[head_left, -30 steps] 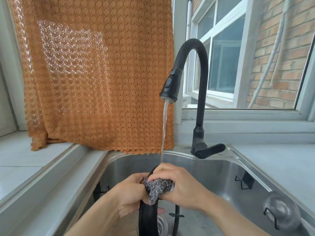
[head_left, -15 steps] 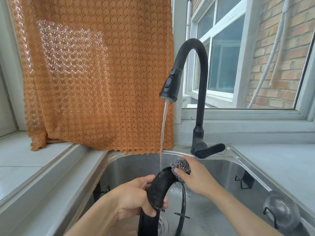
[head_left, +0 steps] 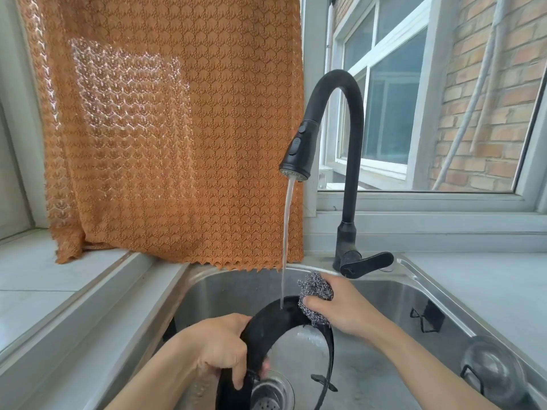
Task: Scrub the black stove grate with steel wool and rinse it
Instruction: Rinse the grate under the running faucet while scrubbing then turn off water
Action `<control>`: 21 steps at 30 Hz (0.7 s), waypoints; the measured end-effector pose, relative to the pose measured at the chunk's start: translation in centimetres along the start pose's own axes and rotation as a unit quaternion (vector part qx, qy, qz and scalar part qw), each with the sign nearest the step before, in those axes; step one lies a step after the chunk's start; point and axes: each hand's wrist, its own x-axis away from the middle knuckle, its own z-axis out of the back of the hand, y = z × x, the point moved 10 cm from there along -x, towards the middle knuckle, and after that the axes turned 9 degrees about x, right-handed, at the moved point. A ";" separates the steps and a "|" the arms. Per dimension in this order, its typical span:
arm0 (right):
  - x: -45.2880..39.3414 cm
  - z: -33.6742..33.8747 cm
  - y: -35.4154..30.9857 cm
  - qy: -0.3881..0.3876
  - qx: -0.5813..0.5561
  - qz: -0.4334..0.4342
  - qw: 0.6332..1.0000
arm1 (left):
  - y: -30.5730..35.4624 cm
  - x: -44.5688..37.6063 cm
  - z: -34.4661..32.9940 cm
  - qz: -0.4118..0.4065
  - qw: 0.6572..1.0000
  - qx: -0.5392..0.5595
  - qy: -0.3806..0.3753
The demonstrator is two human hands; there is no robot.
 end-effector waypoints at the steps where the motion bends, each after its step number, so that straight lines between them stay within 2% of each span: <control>1: 0.1 0.1 -0.1 0.000 0.009 -0.006 1.000 | 0.2 0.1 -0.3 -0.005 1.000 0.004 -0.011; 4: 0.5 0.2 -0.7 -0.003 0.020 -0.011 1.000 | 0.9 -0.1 -0.8 -0.031 0.998 0.044 -0.025; 6: 0.7 0.4 -2.0 0.006 0.025 0.016 1.000 | 1.7 -0.3 -0.9 -0.062 0.996 0.071 -0.004; 10: 1.6 -0.7 -5.1 0.003 0.068 0.071 0.995 | 3.2 -0.7 -0.6 -0.128 0.982 0.103 0.094; 14: 1.8 -2.2 -6.6 -0.022 0.052 0.116 0.992 | 3.6 -0.3 0.7 -0.176 0.965 0.086 0.175; 18: 1.6 -0.7 -5.4 0.015 0.013 0.088 0.996 | 2.5 0.0 2.2 -0.139 0.963 0.107 0.203; 21: 1.4 0.8 -2.9 0.044 -0.022 0.017 0.999 | 2.2 0.1 2.4 -0.127 0.963 0.144 0.188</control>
